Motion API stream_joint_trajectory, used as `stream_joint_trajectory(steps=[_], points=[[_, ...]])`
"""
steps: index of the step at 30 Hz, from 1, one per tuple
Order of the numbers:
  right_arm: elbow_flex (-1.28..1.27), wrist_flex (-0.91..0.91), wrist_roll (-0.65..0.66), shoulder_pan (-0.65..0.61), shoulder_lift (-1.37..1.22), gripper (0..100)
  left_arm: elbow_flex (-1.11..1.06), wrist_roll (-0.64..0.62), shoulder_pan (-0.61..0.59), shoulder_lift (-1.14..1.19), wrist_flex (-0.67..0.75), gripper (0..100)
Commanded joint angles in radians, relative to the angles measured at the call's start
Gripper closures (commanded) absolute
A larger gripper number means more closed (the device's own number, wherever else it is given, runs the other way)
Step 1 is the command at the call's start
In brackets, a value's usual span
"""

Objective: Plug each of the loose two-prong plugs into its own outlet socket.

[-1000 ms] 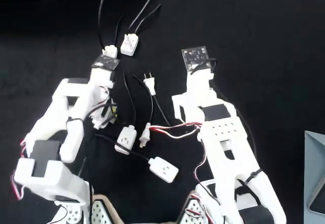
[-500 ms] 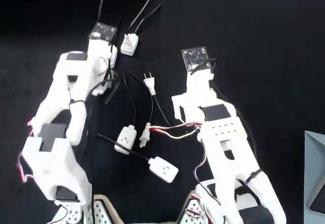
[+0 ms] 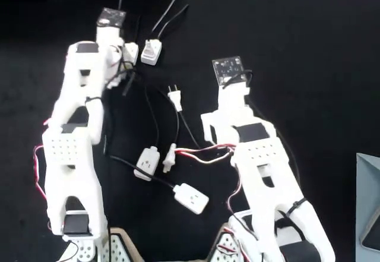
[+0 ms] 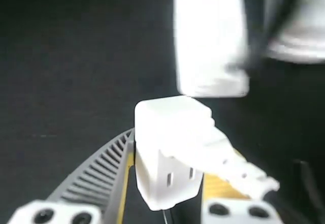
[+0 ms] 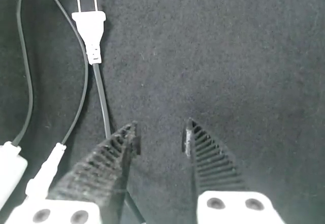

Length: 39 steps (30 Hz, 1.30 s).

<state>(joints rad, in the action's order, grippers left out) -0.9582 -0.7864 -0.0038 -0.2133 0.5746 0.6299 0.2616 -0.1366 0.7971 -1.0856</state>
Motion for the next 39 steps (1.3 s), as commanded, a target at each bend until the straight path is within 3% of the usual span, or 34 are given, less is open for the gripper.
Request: stream_joint_trajectory(steps=[1, 4, 7, 10, 23, 28, 39], points=[[0.005, 0.02, 0.002, 0.009, 0.031, 85.4, 0.22, -0.009, -0.044, 0.041, -0.068, 93], [0.005, 0.02, 0.002, 0.009, 0.031, 85.4, 0.325, -0.009, -0.053, 0.12, -0.094, 92], [0.005, 0.02, 0.002, 0.009, 0.031, 85.4, 0.421, -0.034, -0.068, 0.187, -0.143, 78], [0.005, 0.02, 0.002, 0.009, 0.031, 85.4, 0.524, -0.149, -0.097, 0.226, -0.204, 68], [0.004, 0.017, 0.002, 0.008, 0.03, 85.4, 1.035, -0.12, -0.182, 0.23, -0.598, 68], [0.004, 0.015, 0.002, 0.008, 0.03, 85.4, 1.03, -0.126, -0.199, 0.172, -0.672, 68], [0.004, 0.014, 0.0, 0.008, 0.03, 85.4, 1.021, -0.127, -0.318, -0.009, -0.678, 68]])
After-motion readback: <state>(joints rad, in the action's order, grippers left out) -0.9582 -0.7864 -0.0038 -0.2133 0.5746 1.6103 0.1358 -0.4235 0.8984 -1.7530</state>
